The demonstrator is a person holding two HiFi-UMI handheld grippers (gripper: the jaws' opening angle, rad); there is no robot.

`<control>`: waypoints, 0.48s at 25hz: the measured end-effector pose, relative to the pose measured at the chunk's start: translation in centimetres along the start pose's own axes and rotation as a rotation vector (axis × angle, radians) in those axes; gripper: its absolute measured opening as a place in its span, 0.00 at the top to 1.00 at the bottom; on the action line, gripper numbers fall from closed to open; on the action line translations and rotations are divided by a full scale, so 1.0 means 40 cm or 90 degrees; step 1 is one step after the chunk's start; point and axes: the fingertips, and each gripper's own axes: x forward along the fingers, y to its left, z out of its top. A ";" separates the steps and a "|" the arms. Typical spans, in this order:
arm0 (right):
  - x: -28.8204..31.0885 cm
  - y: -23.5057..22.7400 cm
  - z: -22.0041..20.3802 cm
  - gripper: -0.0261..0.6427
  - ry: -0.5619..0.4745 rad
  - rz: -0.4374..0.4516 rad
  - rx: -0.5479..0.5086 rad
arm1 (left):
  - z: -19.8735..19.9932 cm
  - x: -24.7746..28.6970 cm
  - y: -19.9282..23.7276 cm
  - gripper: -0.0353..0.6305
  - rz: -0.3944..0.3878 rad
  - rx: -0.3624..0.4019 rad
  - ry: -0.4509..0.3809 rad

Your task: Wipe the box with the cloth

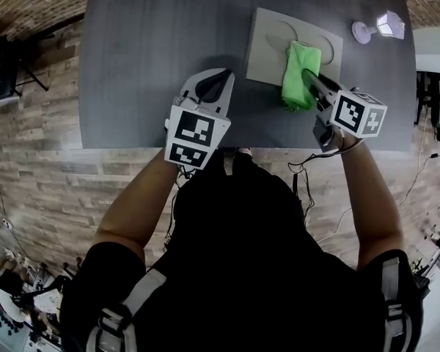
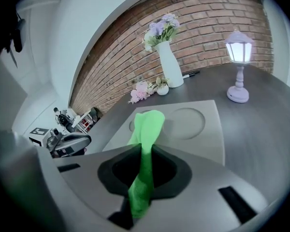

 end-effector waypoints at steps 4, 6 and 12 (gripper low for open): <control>-0.037 -0.050 -0.006 0.90 -0.002 -0.011 0.004 | 0.017 0.025 -0.033 0.93 -0.008 0.011 0.003; -0.055 -0.078 -0.007 0.90 -0.004 -0.017 0.004 | 0.026 0.038 -0.049 0.93 -0.011 0.016 0.004; -0.120 -0.171 -0.017 0.90 -0.013 -0.045 0.019 | 0.045 0.074 -0.096 0.94 -0.018 0.026 0.007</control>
